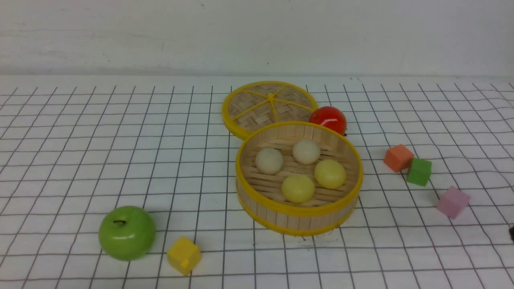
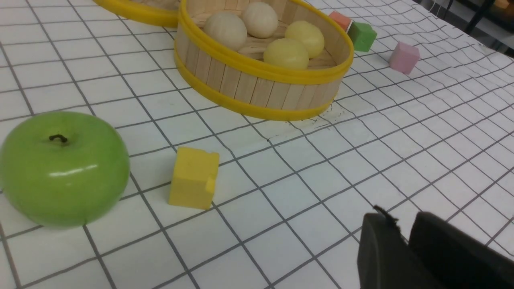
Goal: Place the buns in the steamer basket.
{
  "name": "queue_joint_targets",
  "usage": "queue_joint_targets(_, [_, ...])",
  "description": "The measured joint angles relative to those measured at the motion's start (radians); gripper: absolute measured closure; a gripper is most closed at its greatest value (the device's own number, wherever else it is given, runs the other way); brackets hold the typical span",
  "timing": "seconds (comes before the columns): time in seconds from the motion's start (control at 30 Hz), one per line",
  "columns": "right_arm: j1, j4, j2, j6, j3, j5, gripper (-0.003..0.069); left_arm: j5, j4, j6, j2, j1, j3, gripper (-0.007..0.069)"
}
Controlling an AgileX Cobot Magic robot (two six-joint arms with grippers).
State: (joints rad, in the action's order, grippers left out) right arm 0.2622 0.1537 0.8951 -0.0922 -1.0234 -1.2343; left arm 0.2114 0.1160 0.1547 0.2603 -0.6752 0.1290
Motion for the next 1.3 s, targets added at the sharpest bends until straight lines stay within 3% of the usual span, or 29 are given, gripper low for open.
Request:
queue_joint_targets(0.17, [-0.095, -0.025, -0.226, 0.06, 0.228, 0.244, 0.0676, 0.0, 0.0, 0.0, 0.0, 0.0, 0.0, 0.0515])
queue_joint_targets(0.27, [-0.177, -0.057, -0.512, 0.124, 0.588, 0.631, 0.0674, 0.0, 0.0, 0.0, 0.0, 0.0, 0.0, 0.0515])
queue_joint_targets(0.43, [-0.212, -0.07, -0.808, 0.127, 0.954, 0.867, 0.0674, 0.0, 0.0, 0.0, 0.0, 0.0, 0.0, 0.0512])
queue_joint_targets(0.53, [-0.213, -0.075, -0.892, 0.092, 1.041, 0.856, 0.0674, 0.0, 0.0, 0.0, 0.0, 0.0, 0.0, 0.051])
queue_joint_targets(1.3, [-0.213, -0.095, -0.906, 0.069, 1.041, 0.847, 0.0658, 0.0, 0.0, 0.0, 0.0, 0.0, 0.0, 0.0482])
